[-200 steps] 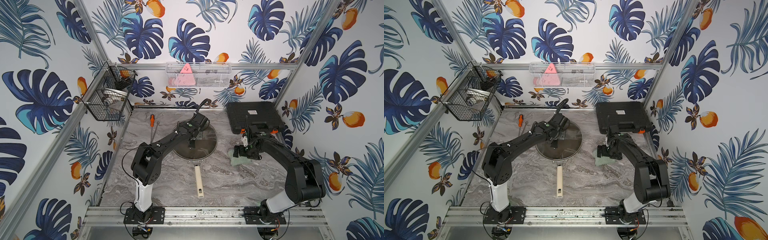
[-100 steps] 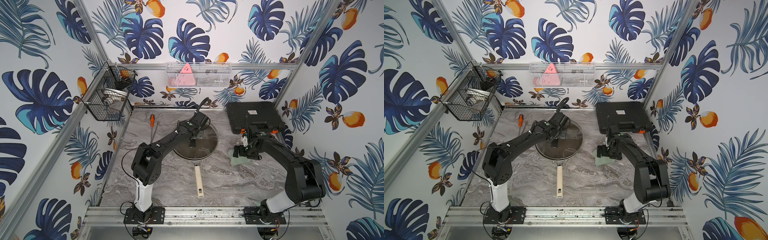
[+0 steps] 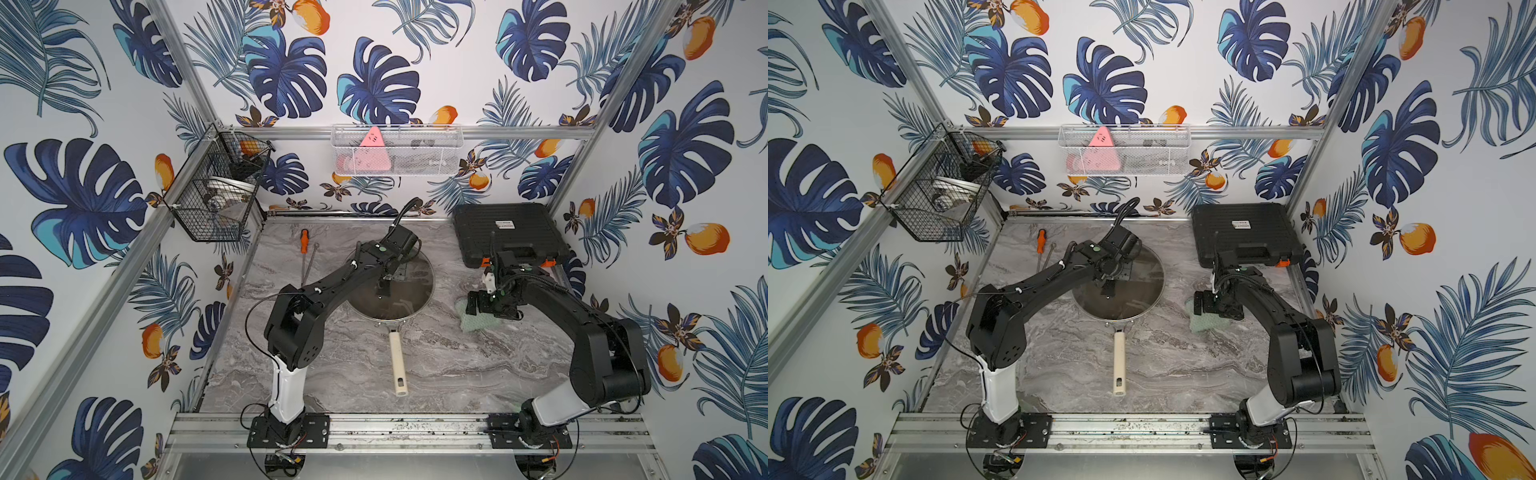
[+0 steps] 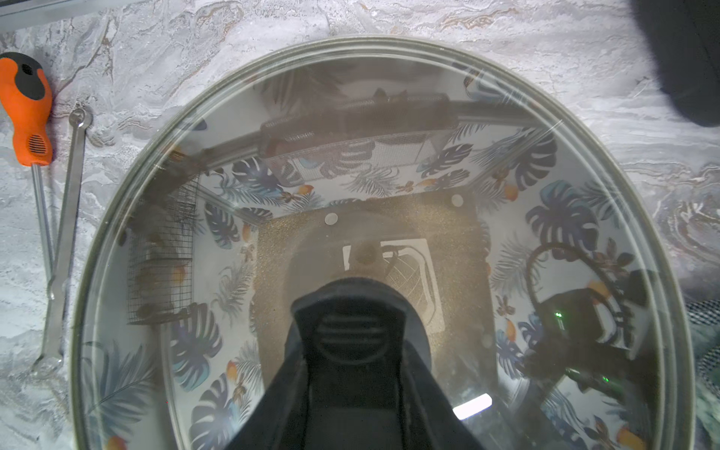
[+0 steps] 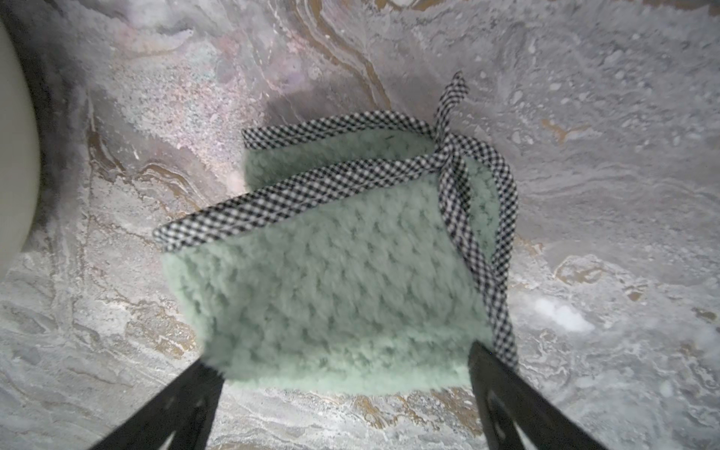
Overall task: Wipe the pot lid with a cloth
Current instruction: Place the pot lid on the cooking pot.
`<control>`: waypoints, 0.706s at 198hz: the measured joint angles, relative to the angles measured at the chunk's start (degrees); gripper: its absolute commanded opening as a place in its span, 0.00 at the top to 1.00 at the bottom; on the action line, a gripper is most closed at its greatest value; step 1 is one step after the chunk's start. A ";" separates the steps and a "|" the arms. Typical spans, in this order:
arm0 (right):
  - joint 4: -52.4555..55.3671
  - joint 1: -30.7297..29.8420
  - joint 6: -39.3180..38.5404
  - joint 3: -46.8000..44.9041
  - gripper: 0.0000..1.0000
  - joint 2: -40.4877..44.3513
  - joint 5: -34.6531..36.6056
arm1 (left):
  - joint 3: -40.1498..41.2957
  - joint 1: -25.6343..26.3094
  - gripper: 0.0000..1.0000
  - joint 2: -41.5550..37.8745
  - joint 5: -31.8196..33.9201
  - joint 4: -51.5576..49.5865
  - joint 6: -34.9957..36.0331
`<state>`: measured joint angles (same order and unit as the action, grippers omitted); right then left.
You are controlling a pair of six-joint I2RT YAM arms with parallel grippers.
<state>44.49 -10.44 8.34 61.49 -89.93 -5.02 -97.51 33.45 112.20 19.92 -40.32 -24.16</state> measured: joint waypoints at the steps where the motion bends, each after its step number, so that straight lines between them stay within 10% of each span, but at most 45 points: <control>1: 0.00 0.00 0.00 0.00 0.00 0.00 0.00 | 0.00 0.00 0.61 0.00 0.00 0.00 0.00; 85: 0.02 0.00 -0.02 0.20 0.00 -0.17 -0.04 | -2.95 0.00 0.48 1.70 0.76 -0.37 0.15; 100: 0.00 0.00 -0.02 0.35 0.00 -0.20 -0.09 | -2.49 0.00 0.02 1.40 0.85 0.20 0.31; 140: 0.00 0.00 -0.02 0.37 0.00 -0.33 -0.20 | 0.42 0.00 0.01 -3.63 1.03 2.56 0.87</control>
<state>44.49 -10.44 8.32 61.87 -90.26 -5.21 -97.10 33.45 108.57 20.95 -37.76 -23.29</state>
